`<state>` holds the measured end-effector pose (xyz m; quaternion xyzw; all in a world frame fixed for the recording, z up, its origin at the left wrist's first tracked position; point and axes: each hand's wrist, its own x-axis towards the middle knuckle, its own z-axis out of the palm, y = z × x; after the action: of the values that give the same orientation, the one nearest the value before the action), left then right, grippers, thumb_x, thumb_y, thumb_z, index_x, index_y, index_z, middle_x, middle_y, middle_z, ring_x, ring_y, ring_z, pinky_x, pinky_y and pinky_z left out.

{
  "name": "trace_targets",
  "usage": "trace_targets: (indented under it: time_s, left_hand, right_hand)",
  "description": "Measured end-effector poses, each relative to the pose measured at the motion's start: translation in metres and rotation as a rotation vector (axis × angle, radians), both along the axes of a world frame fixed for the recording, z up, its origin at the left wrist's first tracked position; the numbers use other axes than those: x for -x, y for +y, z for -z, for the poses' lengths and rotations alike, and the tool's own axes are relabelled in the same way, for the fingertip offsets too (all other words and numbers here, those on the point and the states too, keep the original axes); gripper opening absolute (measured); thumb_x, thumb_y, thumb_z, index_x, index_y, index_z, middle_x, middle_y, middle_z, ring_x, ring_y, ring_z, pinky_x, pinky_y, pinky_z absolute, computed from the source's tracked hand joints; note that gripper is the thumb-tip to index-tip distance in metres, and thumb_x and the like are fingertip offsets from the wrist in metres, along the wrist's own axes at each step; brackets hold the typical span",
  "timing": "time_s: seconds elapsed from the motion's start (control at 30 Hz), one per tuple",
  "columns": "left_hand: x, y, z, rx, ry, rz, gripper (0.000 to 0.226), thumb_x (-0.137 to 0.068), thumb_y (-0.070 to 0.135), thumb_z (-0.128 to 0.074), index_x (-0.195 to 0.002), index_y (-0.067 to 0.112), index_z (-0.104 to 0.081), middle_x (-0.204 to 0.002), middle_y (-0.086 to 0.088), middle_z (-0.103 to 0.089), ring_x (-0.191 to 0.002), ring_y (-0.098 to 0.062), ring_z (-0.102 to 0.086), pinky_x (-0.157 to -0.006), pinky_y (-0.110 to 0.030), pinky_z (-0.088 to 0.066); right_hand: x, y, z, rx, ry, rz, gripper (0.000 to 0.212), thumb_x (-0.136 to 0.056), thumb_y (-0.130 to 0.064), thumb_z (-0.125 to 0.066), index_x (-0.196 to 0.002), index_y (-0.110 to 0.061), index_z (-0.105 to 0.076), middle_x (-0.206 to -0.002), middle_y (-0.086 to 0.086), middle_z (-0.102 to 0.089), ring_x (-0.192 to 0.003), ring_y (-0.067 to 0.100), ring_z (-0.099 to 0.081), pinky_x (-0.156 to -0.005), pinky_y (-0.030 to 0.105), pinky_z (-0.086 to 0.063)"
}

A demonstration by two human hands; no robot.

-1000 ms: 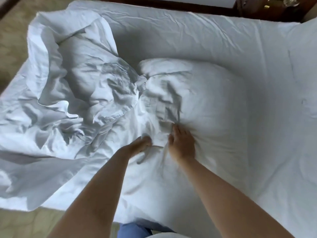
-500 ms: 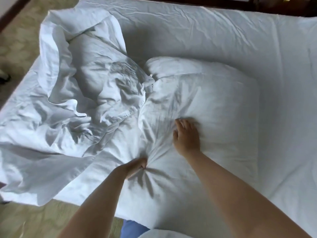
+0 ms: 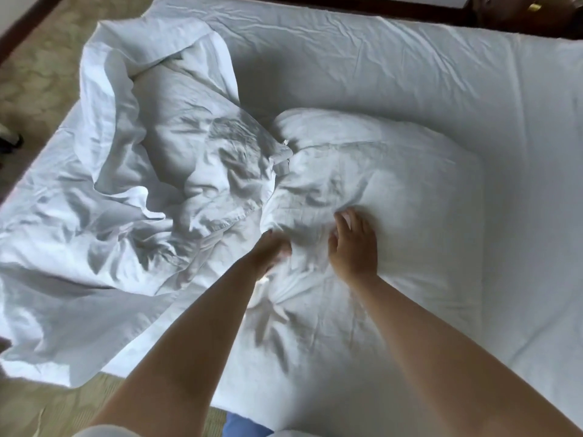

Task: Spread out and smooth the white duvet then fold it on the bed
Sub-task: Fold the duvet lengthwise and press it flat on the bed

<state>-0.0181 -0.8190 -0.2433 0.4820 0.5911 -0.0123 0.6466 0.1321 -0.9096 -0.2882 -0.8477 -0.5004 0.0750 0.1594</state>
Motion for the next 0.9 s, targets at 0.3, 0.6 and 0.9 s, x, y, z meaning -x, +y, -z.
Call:
trace_targets:
  time_s: [0.3, 0.6, 0.9]
  left_hand:
    - [-0.066, 0.054, 0.045, -0.08, 0.034, -0.294, 0.107, -0.054, 0.064, -0.078, -0.139, 0.021, -0.031, -0.126, -0.003, -0.05, -0.109, -0.022, -0.056, -0.072, -0.033, -0.055]
    - [-0.142, 0.084, 0.017, 0.175, -0.076, 0.189, 0.011, -0.059, 0.019, -0.057, -0.064, 0.01, -0.06, -0.054, -0.009, -0.054, -0.044, -0.023, -0.052, -0.048, -0.024, -0.04]
    - [-0.123, 0.089, 0.044, 0.134, -0.186, -0.044, 0.026, -0.087, 0.024, -0.058, -0.103, 0.006, -0.069, -0.081, -0.008, -0.069, -0.079, -0.024, -0.066, -0.077, -0.031, -0.053]
  right_hand:
    - [-0.034, 0.053, -0.008, -0.139, 0.06, 0.192, 0.05, -0.084, -0.028, -0.037, -0.117, -0.002, -0.064, -0.122, 0.02, -0.062, -0.111, 0.037, -0.061, -0.094, 0.043, -0.048]
    - [-0.073, 0.061, -0.034, -0.364, -0.091, 0.414, 0.052, -0.084, -0.024, -0.044, -0.132, -0.008, -0.055, -0.141, 0.017, -0.048, -0.13, 0.034, -0.045, -0.111, 0.039, -0.025]
    - [-0.084, 0.058, 0.002, -0.05, 0.143, 0.091, 0.067, -0.083, -0.037, -0.022, -0.136, -0.006, -0.05, -0.146, 0.017, -0.042, -0.138, 0.034, -0.036, -0.111, 0.048, -0.028]
